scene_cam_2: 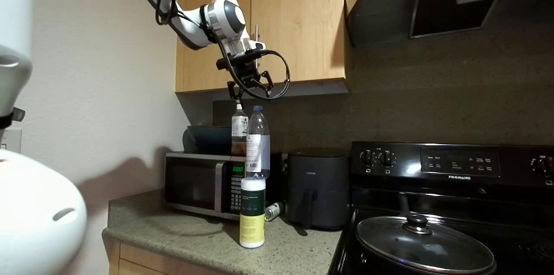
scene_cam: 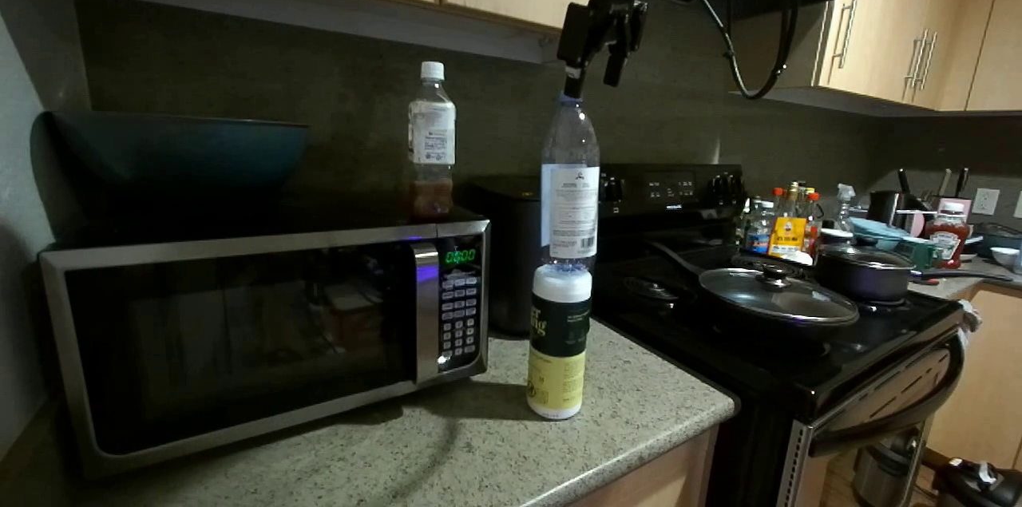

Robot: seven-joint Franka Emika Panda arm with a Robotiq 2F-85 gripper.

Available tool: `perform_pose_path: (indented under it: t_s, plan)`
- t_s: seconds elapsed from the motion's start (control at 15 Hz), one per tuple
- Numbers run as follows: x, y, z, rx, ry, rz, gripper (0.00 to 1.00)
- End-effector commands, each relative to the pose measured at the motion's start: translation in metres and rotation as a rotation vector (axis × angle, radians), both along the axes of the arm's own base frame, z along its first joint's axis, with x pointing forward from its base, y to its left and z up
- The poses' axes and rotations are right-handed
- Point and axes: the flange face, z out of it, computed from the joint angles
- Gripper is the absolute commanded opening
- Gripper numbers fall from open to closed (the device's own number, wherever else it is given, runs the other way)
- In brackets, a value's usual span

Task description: Pick up the bottle and put it on the counter

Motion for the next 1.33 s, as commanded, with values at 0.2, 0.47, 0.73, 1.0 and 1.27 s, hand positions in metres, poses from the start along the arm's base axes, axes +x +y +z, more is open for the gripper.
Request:
perform_pose_path:
  t_s: [0.2,0.47,0.73,1.0,1.27]
  plan:
    - [0.004,-0.006,0.002,0.064,0.002,-0.17,1.0]
    - [0.004,-0.013,-0.003,0.08,0.023,-0.268,1.0]
    - [0.004,-0.013,-0.005,0.081,0.018,-0.247,1.0]
    - [0.01,-0.001,-0.005,0.155,0.019,-0.264,1.0]
    - [0.018,0.004,-0.008,0.207,0.031,-0.296,1.0]
